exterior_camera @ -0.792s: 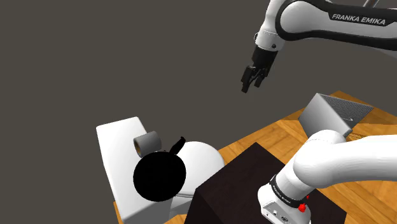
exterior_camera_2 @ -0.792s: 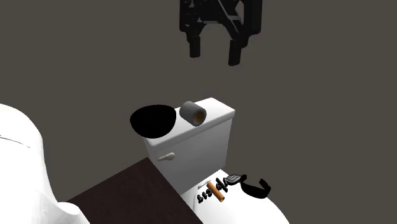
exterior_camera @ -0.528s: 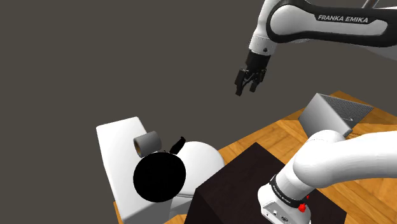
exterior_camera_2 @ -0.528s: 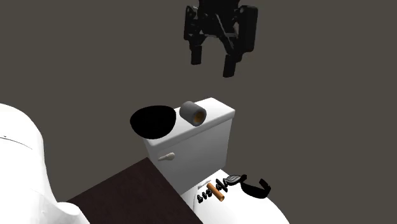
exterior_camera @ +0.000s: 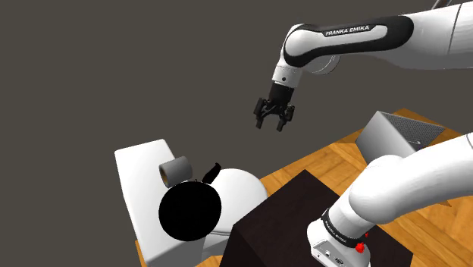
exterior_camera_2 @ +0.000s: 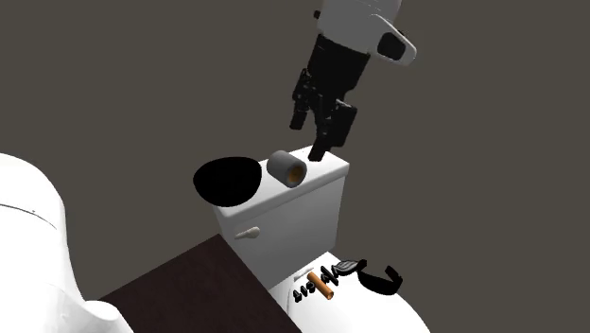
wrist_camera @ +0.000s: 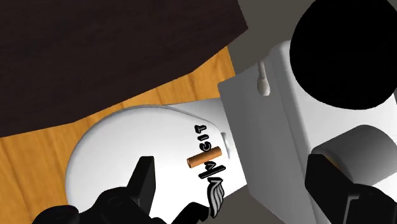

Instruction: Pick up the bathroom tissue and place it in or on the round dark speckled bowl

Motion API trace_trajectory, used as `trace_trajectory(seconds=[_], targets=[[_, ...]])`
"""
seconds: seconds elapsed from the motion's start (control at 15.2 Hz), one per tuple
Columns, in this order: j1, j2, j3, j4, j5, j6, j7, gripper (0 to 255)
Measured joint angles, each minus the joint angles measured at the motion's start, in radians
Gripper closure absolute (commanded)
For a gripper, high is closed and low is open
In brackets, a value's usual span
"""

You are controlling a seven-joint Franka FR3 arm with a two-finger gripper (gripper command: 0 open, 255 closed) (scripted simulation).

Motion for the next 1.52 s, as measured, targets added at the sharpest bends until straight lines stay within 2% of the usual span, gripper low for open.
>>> trace_trajectory(seconds=[0.26, 0.59, 1.06, 1.52], targets=[[0.008, 0.134, -0.014, -0.008, 0.148, 0.078, 0.064, 0], [0.035, 0.323, -0.017, 0.005, 0.377, 0.176, 0.110, 0], [0.061, 0.583, 0.008, 0.053, 0.752, 0.259, 0.112, 0], [0.052, 0.858, 0.068, 0.174, 1.128, 0.271, 0.105, 0]])
